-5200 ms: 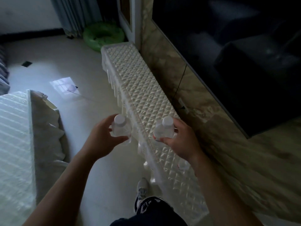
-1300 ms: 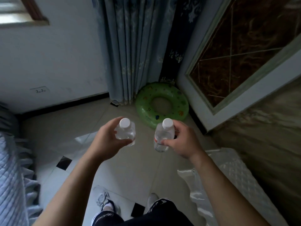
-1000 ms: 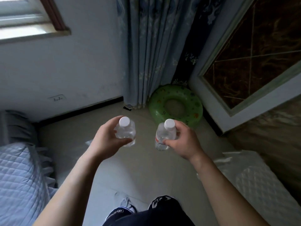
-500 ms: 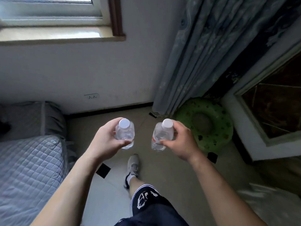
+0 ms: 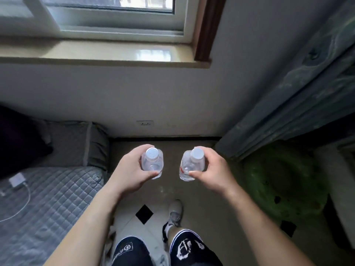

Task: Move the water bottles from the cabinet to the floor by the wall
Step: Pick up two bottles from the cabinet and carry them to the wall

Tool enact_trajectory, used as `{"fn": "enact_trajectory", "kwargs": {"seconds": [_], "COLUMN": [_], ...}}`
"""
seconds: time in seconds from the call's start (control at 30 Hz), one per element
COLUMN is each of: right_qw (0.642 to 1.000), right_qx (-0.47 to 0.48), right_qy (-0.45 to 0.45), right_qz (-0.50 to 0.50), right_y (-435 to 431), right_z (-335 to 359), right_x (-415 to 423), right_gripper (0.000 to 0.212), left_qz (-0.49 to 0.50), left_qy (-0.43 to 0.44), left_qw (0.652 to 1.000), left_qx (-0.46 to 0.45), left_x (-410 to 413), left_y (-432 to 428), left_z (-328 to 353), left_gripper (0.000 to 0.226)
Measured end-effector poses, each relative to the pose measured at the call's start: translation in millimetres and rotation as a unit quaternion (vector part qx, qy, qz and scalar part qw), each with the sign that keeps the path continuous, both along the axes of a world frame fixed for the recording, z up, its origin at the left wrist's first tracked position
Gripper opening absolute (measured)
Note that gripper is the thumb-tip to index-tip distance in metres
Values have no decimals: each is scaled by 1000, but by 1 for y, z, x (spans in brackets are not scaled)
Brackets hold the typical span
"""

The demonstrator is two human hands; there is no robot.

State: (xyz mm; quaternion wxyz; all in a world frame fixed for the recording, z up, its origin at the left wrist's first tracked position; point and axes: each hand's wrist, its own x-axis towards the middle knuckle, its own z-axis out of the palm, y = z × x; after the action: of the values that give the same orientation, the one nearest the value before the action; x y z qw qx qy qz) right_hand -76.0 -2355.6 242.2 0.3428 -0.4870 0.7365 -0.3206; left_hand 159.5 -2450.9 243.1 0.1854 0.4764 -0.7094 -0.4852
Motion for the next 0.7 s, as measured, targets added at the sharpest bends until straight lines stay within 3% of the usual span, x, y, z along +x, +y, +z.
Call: {"fn": "enact_trajectory", "kwargs": {"seconds": [0.4, 0.7], "right_qw": [996, 994], "right_qx": [65, 97], "right_qy": [-21, -3], "right_qz": [50, 41], "right_y": [-126, -204], "right_z": [-44, -104], "right_x": [44, 73], "right_gripper": [56, 43], "left_qz": [34, 26], "left_qy": [-35, -57], "left_qw": [999, 998], "left_qx": [-4, 18], "left_x": [43, 71], "left_y": [-114, -192], "left_z": [-54, -141], "left_gripper": [62, 70]}}
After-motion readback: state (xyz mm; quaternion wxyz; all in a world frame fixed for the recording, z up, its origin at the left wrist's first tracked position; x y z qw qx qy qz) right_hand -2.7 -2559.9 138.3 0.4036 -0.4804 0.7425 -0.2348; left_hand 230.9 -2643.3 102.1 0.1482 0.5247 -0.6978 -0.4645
